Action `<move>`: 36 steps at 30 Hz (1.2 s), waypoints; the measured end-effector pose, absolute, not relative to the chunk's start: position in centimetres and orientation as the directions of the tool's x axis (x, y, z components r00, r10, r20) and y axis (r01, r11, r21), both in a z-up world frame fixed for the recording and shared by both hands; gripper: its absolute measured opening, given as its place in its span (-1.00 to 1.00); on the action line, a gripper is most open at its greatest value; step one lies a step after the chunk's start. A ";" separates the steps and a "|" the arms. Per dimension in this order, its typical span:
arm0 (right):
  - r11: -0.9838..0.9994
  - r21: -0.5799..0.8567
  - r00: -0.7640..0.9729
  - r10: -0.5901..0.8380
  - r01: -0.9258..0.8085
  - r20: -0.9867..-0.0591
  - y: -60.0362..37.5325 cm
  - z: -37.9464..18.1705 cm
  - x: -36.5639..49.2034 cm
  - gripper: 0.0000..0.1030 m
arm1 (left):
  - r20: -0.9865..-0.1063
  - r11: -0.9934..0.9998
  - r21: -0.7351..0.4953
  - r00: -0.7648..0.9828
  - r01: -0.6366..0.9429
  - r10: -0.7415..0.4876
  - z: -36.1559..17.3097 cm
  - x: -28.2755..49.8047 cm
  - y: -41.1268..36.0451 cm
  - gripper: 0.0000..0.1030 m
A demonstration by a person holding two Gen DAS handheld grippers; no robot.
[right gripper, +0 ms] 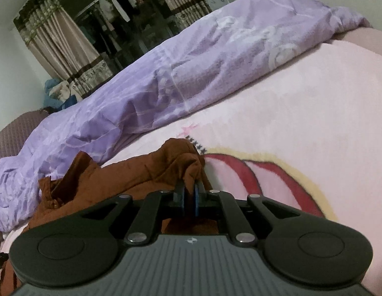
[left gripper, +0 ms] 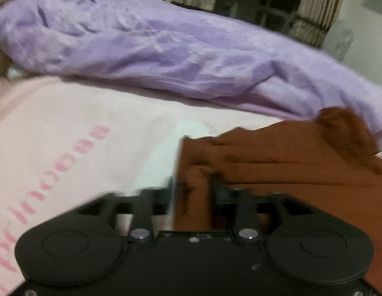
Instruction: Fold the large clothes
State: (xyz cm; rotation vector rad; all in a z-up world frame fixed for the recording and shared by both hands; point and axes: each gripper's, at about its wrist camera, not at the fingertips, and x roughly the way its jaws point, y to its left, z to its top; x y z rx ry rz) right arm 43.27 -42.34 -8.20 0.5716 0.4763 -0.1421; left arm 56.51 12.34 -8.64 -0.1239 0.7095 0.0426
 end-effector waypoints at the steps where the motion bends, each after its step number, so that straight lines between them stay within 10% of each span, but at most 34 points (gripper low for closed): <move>1: 0.833 0.486 0.881 -0.002 0.264 -0.474 -42.4 -8.2 43.1 -0.54 | -0.647 0.993 -0.018 0.759 -0.117 0.077 -8.4 56.6 12.1 0.58; 6: 0.808 0.514 0.898 -0.040 0.288 -0.439 -42.9 -6.8 40.9 -0.20 | -0.592 0.995 0.059 0.799 -0.085 0.104 -5.8 54.0 12.3 0.54; 12: 0.869 0.425 0.946 -0.128 0.252 -0.299 -38.8 -1.5 37.1 -0.22 | -0.506 0.996 0.085 0.860 -0.035 0.073 -0.6 49.0 9.7 0.54; 19: 0.909 0.413 0.965 0.159 -0.061 -0.207 -28.5 1.2 36.0 -0.55 | -0.454 0.964 -0.077 0.852 0.253 -0.260 1.4 44.1 1.0 0.54; 36: 0.923 0.386 0.892 0.166 0.011 -0.421 -22.7 -7.8 39.0 -1.00 | -0.587 0.969 -0.124 0.772 0.213 -0.245 -7.6 46.1 -2.2 0.56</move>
